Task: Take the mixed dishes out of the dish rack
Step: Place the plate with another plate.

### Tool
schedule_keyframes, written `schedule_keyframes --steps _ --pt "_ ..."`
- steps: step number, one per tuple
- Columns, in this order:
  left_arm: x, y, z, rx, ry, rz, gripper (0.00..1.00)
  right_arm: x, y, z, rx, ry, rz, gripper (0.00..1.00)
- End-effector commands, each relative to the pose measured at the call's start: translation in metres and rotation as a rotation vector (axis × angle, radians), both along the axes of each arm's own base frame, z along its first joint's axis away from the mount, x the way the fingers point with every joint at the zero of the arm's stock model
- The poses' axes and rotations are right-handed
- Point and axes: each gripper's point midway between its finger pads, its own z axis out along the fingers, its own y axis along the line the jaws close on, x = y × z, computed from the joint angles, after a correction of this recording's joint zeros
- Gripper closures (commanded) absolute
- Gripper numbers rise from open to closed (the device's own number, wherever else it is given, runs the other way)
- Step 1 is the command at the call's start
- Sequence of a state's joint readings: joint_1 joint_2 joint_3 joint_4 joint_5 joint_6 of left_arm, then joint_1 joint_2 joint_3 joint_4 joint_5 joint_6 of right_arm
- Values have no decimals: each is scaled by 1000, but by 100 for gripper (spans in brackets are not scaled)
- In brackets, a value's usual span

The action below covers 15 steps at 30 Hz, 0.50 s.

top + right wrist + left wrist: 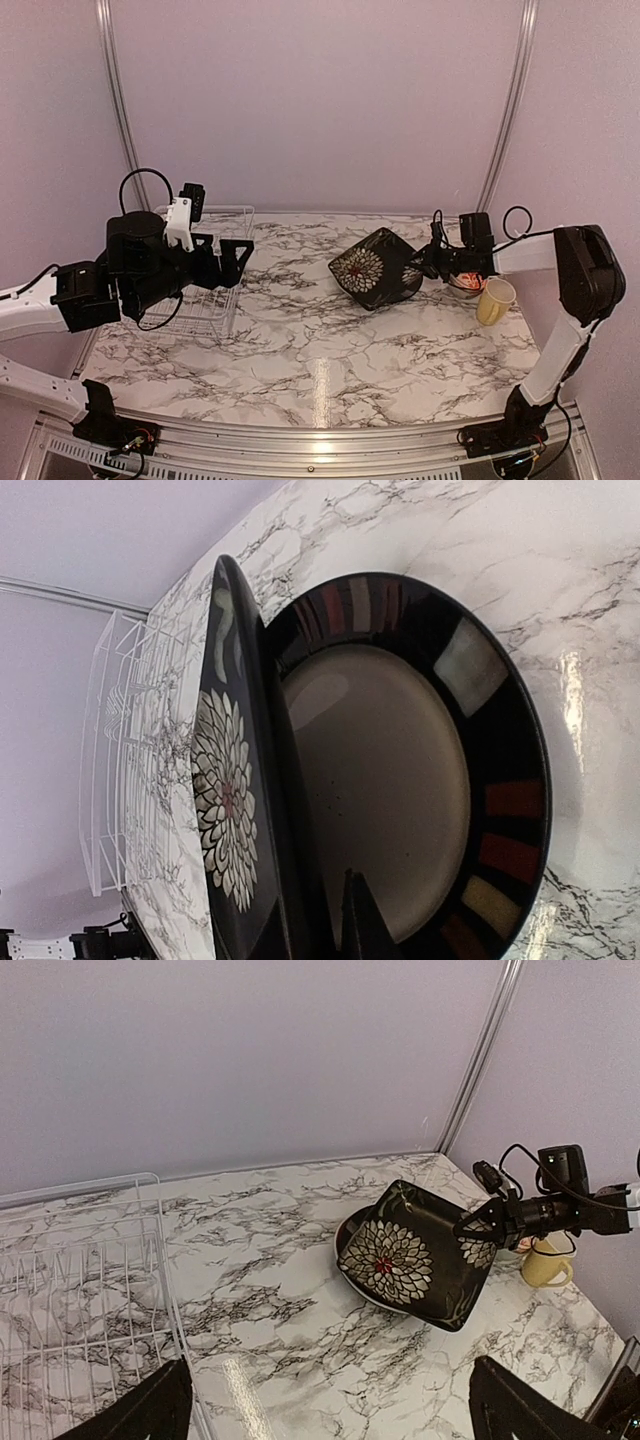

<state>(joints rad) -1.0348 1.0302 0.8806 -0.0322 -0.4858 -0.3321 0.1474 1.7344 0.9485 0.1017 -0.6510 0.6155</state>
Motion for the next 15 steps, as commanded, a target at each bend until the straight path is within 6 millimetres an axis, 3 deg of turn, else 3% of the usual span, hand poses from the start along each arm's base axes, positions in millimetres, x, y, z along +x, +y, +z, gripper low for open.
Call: schedule_keyframes --steps 1,15 --pt "-1 11 -1 -44 33 10 1 17 2 23 -1 -101 35 97" --pt "1 12 -9 -55 50 12 1 26 -10 10 -37 -81 16 95"
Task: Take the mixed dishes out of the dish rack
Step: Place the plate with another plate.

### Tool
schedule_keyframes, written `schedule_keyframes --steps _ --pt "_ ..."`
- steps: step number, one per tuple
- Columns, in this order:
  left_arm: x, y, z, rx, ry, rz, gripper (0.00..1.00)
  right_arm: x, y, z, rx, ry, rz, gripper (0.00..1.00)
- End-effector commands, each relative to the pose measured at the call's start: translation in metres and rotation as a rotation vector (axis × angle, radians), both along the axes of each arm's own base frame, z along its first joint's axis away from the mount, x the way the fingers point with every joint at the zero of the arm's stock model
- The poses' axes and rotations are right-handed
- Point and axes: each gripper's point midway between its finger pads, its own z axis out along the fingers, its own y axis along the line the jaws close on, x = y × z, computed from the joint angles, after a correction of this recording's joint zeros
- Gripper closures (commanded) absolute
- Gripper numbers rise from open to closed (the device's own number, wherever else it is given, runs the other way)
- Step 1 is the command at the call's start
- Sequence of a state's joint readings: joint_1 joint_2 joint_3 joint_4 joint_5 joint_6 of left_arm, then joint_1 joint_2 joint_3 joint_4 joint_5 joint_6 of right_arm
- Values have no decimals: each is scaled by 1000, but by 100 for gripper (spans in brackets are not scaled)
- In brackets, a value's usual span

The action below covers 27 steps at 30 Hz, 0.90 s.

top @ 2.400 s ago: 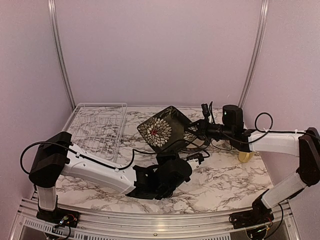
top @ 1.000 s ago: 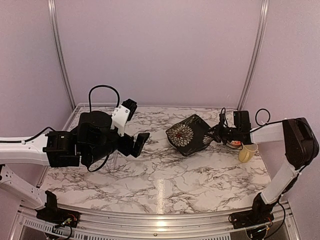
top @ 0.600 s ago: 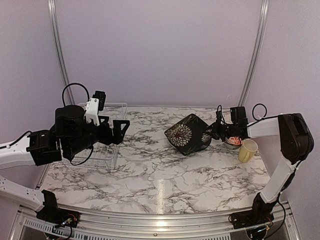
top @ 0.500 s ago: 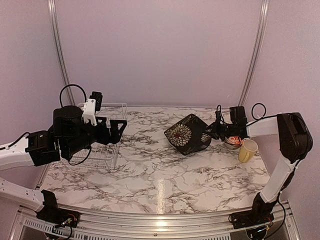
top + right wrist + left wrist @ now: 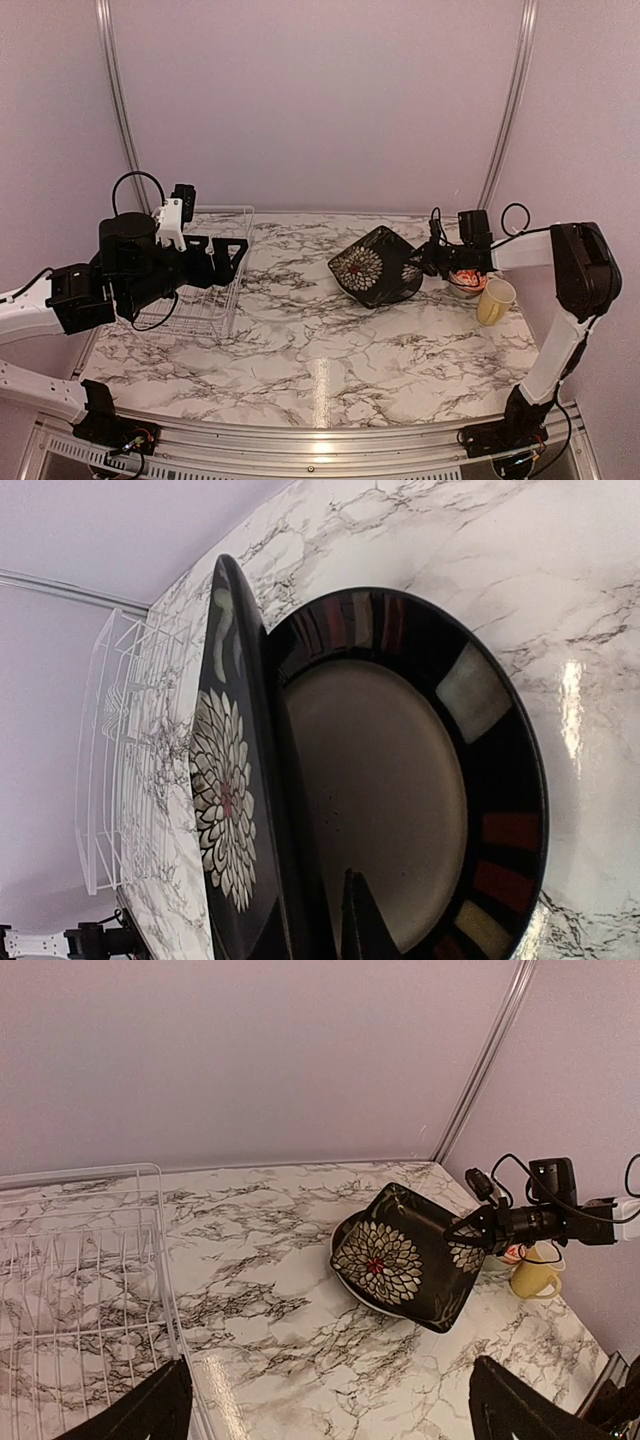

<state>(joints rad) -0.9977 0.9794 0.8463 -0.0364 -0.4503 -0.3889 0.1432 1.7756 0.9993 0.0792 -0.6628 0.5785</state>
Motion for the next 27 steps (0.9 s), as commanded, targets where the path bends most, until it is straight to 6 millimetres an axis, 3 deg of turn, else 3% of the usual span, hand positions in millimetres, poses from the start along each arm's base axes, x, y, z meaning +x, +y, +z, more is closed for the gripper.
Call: schedule_keyframes --steps 1,7,10,19,27 --pt "2 -2 -8 8 22 -5 1 18 -13 10 -22 -69 -11 95" --pt "4 -6 -11 16 30 -11 1 24 -16 -4 -39 -40 11 92" --pt "5 -8 -11 16 30 -15 1 23 -16 -10 -52 -35 22 85" --pt "6 -9 -9 18 28 -17 1 21 -33 -17 -211 -24 4 53" --pt "8 1 1 17 3 11 1 17 -37 6 -398 -79 -9 23"
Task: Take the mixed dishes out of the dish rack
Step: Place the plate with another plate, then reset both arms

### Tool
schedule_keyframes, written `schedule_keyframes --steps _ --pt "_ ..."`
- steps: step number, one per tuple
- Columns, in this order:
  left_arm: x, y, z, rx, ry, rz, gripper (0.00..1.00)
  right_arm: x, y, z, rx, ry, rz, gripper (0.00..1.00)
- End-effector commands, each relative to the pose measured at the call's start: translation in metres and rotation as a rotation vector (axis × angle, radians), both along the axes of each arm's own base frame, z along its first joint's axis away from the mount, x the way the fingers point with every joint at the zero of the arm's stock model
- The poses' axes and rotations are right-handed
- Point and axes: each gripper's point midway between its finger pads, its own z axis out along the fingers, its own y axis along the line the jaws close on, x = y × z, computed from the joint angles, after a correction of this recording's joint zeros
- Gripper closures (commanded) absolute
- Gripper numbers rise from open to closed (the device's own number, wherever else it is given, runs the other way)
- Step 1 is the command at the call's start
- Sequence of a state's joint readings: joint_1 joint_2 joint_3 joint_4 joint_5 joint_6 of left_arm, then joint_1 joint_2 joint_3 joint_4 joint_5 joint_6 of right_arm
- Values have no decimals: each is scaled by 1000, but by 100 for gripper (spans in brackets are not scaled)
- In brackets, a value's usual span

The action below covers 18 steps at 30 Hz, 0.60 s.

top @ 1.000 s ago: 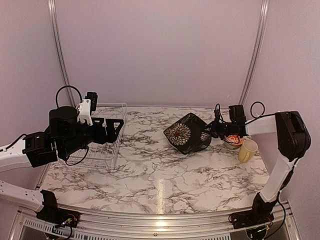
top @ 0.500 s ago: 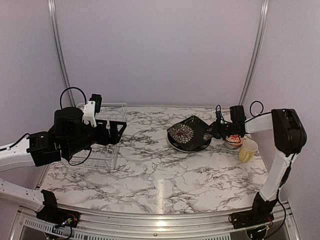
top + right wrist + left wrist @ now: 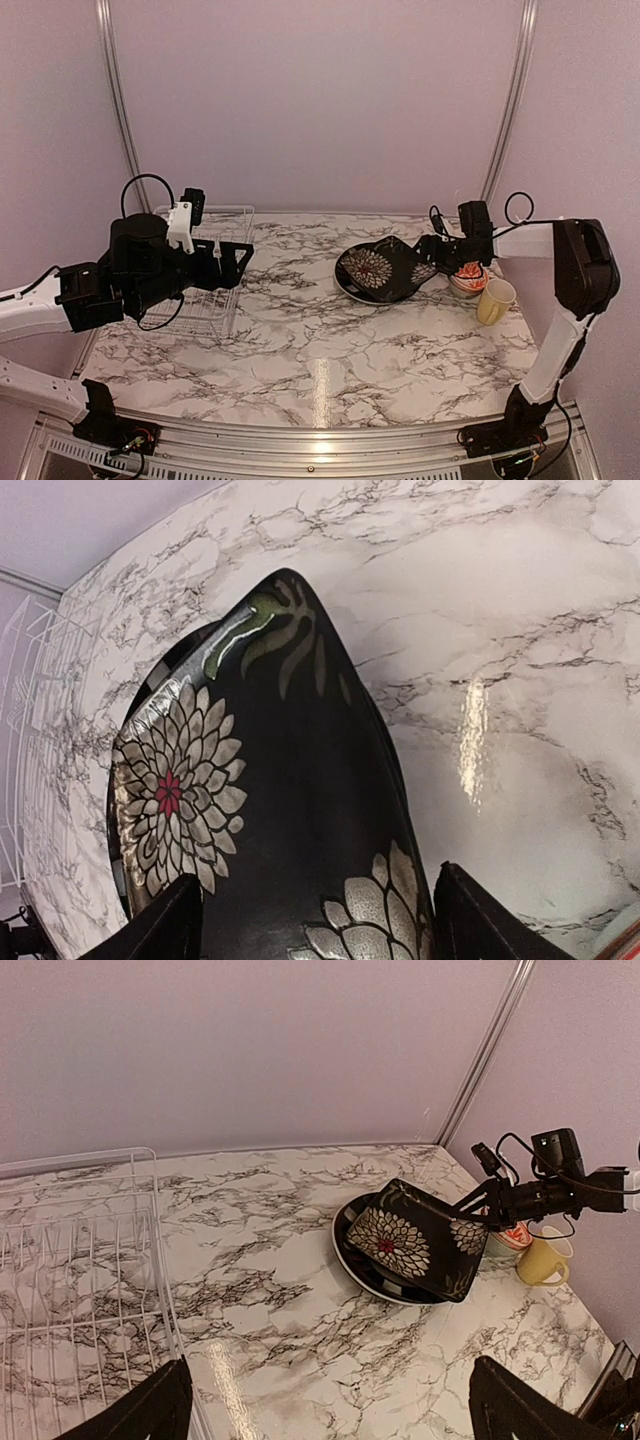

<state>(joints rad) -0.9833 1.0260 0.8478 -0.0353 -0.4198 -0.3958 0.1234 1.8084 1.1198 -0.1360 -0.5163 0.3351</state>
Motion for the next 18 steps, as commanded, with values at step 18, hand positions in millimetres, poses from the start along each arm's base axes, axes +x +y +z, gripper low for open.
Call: schedule_keyframes --steps 18 --pt "-1 51 68 -9 -134 128 1 -65 -9 187 -311 -384 -24 5"
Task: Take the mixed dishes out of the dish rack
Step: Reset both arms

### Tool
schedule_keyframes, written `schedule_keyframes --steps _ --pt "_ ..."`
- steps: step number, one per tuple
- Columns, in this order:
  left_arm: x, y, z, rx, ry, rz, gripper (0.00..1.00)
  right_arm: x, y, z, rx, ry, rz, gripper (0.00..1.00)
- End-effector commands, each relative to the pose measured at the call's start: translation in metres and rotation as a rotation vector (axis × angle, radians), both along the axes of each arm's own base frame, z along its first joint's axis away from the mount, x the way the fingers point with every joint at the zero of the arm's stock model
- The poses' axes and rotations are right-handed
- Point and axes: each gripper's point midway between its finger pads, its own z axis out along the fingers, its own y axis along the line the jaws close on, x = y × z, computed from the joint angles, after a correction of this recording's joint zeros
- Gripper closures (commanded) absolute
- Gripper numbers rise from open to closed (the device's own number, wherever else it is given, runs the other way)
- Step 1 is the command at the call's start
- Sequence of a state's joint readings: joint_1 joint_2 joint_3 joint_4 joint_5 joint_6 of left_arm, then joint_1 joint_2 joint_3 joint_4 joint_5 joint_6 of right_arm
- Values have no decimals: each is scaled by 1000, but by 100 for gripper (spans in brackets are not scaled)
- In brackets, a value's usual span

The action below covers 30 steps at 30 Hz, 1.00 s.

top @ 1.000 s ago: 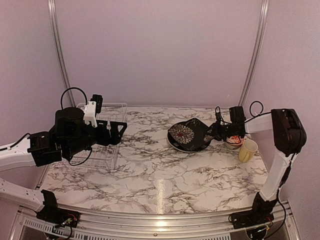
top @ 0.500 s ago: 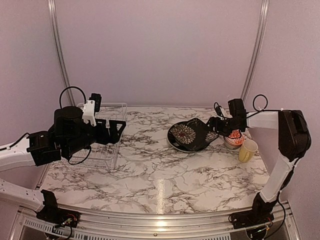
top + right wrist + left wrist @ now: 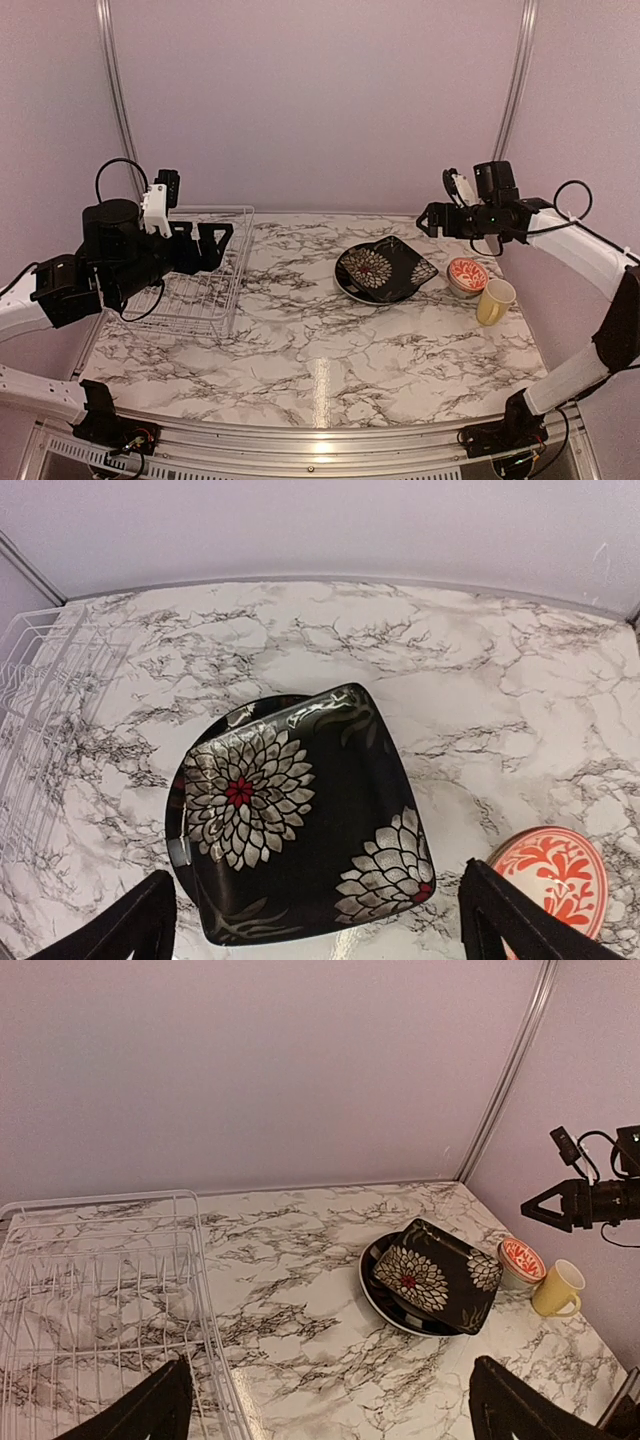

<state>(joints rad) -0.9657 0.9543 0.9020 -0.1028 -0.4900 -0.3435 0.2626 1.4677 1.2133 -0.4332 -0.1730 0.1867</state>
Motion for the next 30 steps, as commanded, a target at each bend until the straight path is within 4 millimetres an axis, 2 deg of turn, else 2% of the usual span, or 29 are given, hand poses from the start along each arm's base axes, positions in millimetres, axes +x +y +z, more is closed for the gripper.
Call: schedule_keyframes --steps 1,6,7,9,13,18,24,30 --pt "-4 30 41 -27 -77 73 1 -37 -13 81 -17 -174 11 4" --pt "-12 61 88 -77 -170 147 1 -88 -27 158 11 -412 22 2" --pt "-15 67 96 -90 -190 157 1 -104 -31 175 24 -473 22 2" --pt "-21 79 114 -112 -232 171 1 -125 -37 196 38 -556 18 2" --pt "-31 98 133 -144 -279 194 1 -163 -48 230 58 -706 15 1" --pt "-41 118 140 -167 -305 222 1 -188 -62 250 83 -821 -36 2" --pt "-50 137 145 -190 -329 256 1 -199 -64 262 111 -861 -34 1" --pt "-52 145 144 -192 -333 274 1 -211 -73 271 126 -922 -74 1"
